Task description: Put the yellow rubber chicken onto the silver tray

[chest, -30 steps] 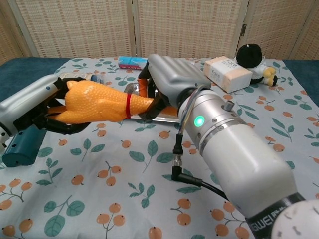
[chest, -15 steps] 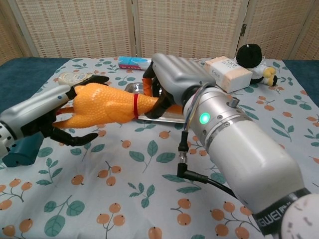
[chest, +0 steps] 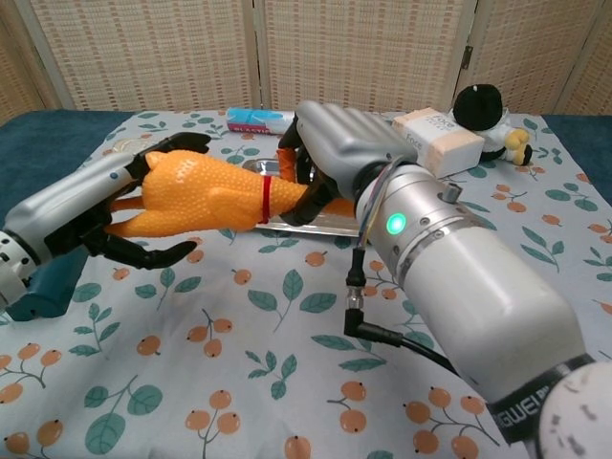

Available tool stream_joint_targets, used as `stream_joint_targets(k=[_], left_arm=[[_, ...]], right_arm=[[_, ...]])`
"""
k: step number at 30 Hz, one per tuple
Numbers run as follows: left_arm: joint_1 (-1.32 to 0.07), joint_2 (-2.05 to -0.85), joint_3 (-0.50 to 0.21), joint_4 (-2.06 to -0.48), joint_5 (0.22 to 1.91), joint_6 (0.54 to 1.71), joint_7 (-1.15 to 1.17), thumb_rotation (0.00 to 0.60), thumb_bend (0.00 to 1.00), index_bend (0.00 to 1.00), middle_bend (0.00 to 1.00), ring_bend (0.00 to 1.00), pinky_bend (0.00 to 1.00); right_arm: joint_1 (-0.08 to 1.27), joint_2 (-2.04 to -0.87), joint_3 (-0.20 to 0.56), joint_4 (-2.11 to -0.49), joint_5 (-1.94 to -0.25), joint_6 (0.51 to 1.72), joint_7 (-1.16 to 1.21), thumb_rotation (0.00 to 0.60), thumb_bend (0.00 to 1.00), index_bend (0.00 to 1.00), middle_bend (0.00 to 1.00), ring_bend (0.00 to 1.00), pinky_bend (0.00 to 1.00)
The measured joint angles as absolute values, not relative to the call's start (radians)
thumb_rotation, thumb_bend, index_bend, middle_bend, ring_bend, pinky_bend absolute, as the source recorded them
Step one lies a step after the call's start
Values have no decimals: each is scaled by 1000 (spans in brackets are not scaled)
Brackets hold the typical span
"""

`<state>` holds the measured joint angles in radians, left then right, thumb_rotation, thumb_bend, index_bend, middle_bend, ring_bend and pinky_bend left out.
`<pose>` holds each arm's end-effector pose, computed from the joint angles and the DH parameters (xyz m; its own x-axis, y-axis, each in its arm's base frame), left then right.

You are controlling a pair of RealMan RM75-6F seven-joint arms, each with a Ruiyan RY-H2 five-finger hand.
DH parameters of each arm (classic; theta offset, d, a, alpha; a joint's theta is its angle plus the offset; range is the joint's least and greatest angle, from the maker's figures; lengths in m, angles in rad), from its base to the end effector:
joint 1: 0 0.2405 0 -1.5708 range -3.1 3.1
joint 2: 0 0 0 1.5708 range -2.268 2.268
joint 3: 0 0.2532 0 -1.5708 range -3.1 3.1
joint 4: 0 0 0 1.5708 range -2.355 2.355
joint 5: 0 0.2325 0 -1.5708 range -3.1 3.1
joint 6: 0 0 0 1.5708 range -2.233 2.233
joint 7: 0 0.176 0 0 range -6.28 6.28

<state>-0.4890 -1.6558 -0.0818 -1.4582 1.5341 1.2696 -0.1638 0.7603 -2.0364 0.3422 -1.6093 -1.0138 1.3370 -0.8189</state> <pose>-0.1467 0.2938 -0.0508 -0.0344 0.2533 0.9668 0.9097 -0.3927 0.1353 0.0115 -0.3061 -0.0983 0.2434 -0.1281 0.9614 -0.9361 -0.2907 0.1982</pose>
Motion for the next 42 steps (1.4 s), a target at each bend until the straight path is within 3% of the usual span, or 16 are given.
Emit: stream_joint_targets(k=[2,4,7,9,13,19,23,26,28,29,31,33,36,42], left_arm=[[-486,-1664,-85,-1450,1534,1277,-169,600,370,417,377,273,495],[-483,-1679,-91,-1438,1533,1293,-185,600,440,631,607,478,732],[-479,-1699,-96,-1418,1532,1309,-185,600,639,848,840,700,920],[-477,-1707,-97,-1405,1532,1313,-163,600,724,890,887,769,972],[-473,-1720,-95,-1391,1532,1320,-94,600,780,919,910,795,1000],[-462,-1727,-96,-1426,1495,1313,-9,600,794,924,915,804,1000],[-456,-1726,-103,-1452,1481,1310,-7,600,740,920,909,806,1000],[-456,-1727,-105,-1448,1492,1319,-21,600,679,889,872,780,972],[-457,-1725,-102,-1439,1506,1322,-32,600,611,753,732,643,804],[-459,-1722,-98,-1434,1513,1319,-34,600,567,612,590,508,662],[-466,-1709,-89,-1429,1518,1299,-37,600,479,174,161,128,298],[-476,-1687,-85,-1430,1513,1262,-31,600,444,5,3,0,119],[-486,-1661,-91,-1421,1506,1231,0,600,402,0,0,0,54],[-504,-1623,-128,-1388,1477,1232,29,600,346,0,0,0,35]], right_arm=[[760,-2034,343,-1614,-1013,1339,-820,600,290,929,670,852,1000],[760,-2032,345,-1617,-1012,1340,-821,600,290,929,669,852,1000],[761,-2030,347,-1621,-1011,1342,-823,600,290,929,669,851,1000],[761,-2029,346,-1621,-1011,1343,-824,600,290,929,670,852,1000],[761,-2029,342,-1619,-1007,1344,-826,600,289,929,670,852,1000],[758,-2029,334,-1619,-1000,1342,-825,600,290,929,670,852,1000],[756,-2025,330,-1628,-1002,1347,-828,600,290,929,670,852,1000],[754,-2020,331,-1638,-1005,1352,-830,600,289,929,670,852,1000],[753,-2015,332,-1644,-1006,1355,-831,600,289,929,670,852,1000],[751,-2011,333,-1647,-1006,1356,-832,600,289,929,670,852,1000],[749,-2004,333,-1652,-1005,1357,-831,600,289,929,669,852,1000],[745,-1994,333,-1659,-1004,1357,-829,600,290,929,670,852,1000],[738,-1976,332,-1670,-1004,1357,-821,600,290,929,670,852,1000],[716,-1918,337,-1707,-1004,1357,-794,600,290,929,670,852,1000]])
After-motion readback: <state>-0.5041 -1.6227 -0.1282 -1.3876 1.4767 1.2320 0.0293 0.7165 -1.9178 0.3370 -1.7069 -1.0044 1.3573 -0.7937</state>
